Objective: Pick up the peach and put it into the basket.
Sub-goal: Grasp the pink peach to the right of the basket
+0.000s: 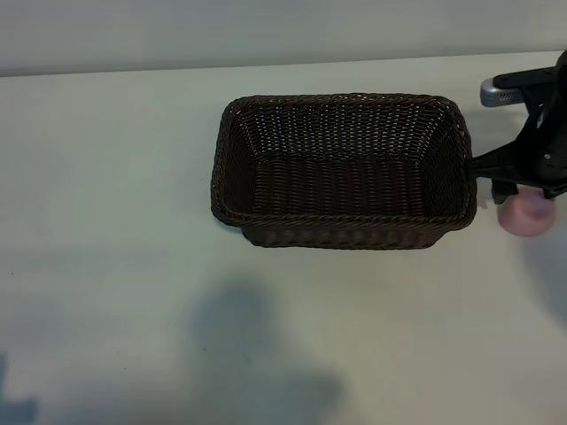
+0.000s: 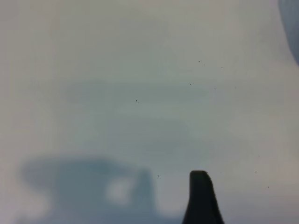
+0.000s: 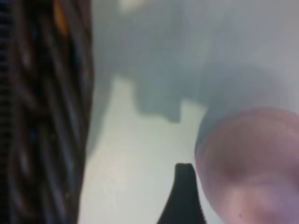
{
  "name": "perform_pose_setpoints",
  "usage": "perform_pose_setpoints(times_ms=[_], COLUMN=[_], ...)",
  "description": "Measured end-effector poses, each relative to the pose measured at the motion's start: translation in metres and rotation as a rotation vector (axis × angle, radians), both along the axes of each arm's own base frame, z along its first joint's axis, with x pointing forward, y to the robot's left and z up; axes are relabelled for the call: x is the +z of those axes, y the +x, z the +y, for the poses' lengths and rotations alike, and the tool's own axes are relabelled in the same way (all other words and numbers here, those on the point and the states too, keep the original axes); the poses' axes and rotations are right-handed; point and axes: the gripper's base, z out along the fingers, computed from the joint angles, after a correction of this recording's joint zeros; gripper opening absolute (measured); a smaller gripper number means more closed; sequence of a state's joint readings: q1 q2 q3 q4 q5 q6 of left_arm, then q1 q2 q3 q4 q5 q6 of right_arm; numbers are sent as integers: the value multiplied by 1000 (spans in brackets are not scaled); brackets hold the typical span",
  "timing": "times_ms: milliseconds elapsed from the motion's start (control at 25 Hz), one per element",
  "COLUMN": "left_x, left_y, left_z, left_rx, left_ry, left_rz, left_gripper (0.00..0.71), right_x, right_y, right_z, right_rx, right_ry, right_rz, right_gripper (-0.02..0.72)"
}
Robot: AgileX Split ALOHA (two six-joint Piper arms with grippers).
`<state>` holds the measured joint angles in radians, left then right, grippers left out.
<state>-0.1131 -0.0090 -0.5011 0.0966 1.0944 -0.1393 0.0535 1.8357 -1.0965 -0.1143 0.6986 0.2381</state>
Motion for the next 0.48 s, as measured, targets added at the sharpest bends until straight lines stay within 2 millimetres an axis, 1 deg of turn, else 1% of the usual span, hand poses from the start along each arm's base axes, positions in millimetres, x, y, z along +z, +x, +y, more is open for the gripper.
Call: perform_pose_setpoints(times_ms=[160,360,480], left_x=[0,0,0], left_y=[0,0,0], left_z=[0,0,0], left_rx=[-1,-19,-21], left_ry=[2,21,21], left_rz=[0,1,1], left_gripper=[498,498,498], right_x=[-2,-12,-14], right_y=[2,4,5], right_z=[-2,-5,-5], right_rx=[-9,-9,-17], right_ry=[-20,-55,-57], right_rz=[-9,7,11], right_gripper=[562,561,554])
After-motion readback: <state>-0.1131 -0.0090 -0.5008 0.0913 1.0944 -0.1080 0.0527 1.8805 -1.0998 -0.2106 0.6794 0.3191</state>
